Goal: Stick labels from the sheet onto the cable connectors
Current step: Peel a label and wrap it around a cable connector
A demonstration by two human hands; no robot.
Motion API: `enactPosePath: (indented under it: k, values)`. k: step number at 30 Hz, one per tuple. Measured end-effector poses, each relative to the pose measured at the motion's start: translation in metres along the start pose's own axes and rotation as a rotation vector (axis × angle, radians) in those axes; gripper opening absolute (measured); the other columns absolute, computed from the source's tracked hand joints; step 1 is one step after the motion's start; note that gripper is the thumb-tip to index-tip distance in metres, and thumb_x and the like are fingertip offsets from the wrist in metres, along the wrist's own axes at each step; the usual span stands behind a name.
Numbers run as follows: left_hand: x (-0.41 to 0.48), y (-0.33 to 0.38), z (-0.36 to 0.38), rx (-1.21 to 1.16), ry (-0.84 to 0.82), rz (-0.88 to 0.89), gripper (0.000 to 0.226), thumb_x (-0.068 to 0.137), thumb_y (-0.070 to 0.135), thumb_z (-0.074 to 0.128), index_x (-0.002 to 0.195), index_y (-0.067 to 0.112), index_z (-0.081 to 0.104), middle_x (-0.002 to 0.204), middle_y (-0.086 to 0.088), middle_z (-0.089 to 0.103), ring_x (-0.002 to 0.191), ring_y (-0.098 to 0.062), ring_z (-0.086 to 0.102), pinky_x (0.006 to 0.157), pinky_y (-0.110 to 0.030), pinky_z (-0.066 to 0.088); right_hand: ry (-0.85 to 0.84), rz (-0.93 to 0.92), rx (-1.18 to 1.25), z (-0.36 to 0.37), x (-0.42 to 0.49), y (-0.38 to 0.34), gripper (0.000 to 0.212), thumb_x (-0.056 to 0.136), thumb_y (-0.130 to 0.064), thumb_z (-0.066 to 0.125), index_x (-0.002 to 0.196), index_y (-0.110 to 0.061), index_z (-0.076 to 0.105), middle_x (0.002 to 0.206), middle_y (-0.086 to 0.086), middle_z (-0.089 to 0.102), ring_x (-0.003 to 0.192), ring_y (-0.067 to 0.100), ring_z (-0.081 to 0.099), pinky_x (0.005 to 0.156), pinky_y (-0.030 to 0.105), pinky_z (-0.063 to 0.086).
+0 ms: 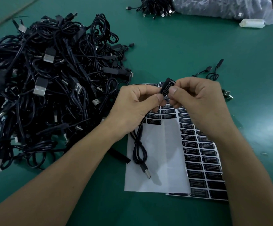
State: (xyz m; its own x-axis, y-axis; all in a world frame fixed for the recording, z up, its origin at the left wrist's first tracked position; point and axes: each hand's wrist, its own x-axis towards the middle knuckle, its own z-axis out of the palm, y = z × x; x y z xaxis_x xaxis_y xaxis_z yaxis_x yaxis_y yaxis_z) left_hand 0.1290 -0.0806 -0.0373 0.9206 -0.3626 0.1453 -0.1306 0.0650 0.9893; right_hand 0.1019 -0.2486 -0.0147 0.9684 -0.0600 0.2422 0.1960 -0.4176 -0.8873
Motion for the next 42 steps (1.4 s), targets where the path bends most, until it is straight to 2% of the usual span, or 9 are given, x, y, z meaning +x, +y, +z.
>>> enactPosePath:
  k: [3, 9, 23, 28, 32, 37, 42]
  values:
    - [-0.0009, 0.0007, 0.0009, -0.003, -0.005, 0.007, 0.025, 0.094, -0.006, 0.062, 0.099, 0.015, 0.073, 0.069, 0.012, 0.073, 0.065, 0.003, 0.065, 0.067, -0.012, 0.052, -0.012, 0.000, -0.005, -0.0009, -0.0001, 0.0000, 0.020, 0.094, -0.009, 0.065, 0.076, -0.017, 0.068, 0.069, 0.008, 0.068, 0.060, 0.008, 0.059, 0.063, 0.026, 0.055]
    - [-0.0002, -0.0006, 0.0010, -0.006, -0.002, 0.014, 0.022, 0.094, -0.006, 0.062, 0.101, 0.011, 0.073, 0.072, 0.010, 0.074, 0.069, 0.001, 0.066, 0.067, -0.014, 0.053, -0.006, 0.020, 0.012, 0.0010, 0.0004, 0.0003, 0.021, 0.094, -0.007, 0.065, 0.077, -0.019, 0.069, 0.062, -0.002, 0.067, 0.059, 0.007, 0.060, 0.062, 0.022, 0.055]
    - [0.0015, -0.0024, 0.0018, -0.018, 0.015, 0.014, 0.022, 0.092, -0.008, 0.063, 0.102, 0.010, 0.073, 0.071, 0.009, 0.074, 0.069, 0.000, 0.068, 0.066, -0.014, 0.055, 0.029, -0.002, -0.036, 0.0001, 0.0005, 0.0004, 0.020, 0.092, -0.011, 0.068, 0.076, -0.023, 0.069, 0.063, -0.001, 0.068, 0.057, 0.007, 0.058, 0.060, 0.028, 0.054]
    - [0.0010, -0.0023, 0.0028, -0.023, 0.019, 0.003, 0.023, 0.092, -0.008, 0.064, 0.105, 0.009, 0.072, 0.073, 0.008, 0.074, 0.069, -0.001, 0.069, 0.065, -0.014, 0.054, 0.030, -0.014, -0.075, 0.0003, -0.0002, -0.0004, 0.021, 0.092, -0.012, 0.067, 0.074, -0.023, 0.068, 0.068, 0.007, 0.068, 0.057, 0.012, 0.058, 0.063, 0.040, 0.055]
    - [0.0009, -0.0024, 0.0025, -0.019, 0.027, 0.004, 0.023, 0.091, -0.007, 0.064, 0.102, 0.011, 0.073, 0.073, 0.007, 0.074, 0.069, -0.002, 0.068, 0.067, -0.015, 0.056, 0.029, -0.022, -0.088, -0.0004, -0.0006, -0.0009, 0.019, 0.092, -0.014, 0.067, 0.074, -0.020, 0.069, 0.068, 0.010, 0.067, 0.058, 0.016, 0.057, 0.062, 0.044, 0.054]
    - [0.0009, -0.0014, 0.0028, -0.027, 0.031, 0.004, 0.024, 0.091, -0.009, 0.064, 0.098, 0.012, 0.073, 0.068, 0.008, 0.074, 0.064, 0.000, 0.067, 0.063, -0.013, 0.053, 0.038, -0.025, -0.088, 0.0008, -0.0012, -0.0014, 0.021, 0.092, -0.014, 0.068, 0.073, -0.023, 0.068, 0.067, 0.009, 0.067, 0.058, 0.015, 0.057, 0.062, 0.043, 0.054]
    - [0.0010, -0.0017, 0.0032, -0.029, 0.047, -0.004, 0.023, 0.090, -0.009, 0.065, 0.092, 0.011, 0.074, 0.071, 0.007, 0.075, 0.068, -0.003, 0.070, 0.064, -0.015, 0.055, 0.052, -0.020, -0.091, 0.0017, -0.0015, -0.0026, 0.021, 0.091, -0.014, 0.069, 0.073, -0.025, 0.069, 0.068, 0.006, 0.068, 0.058, 0.015, 0.057, 0.061, 0.042, 0.055]
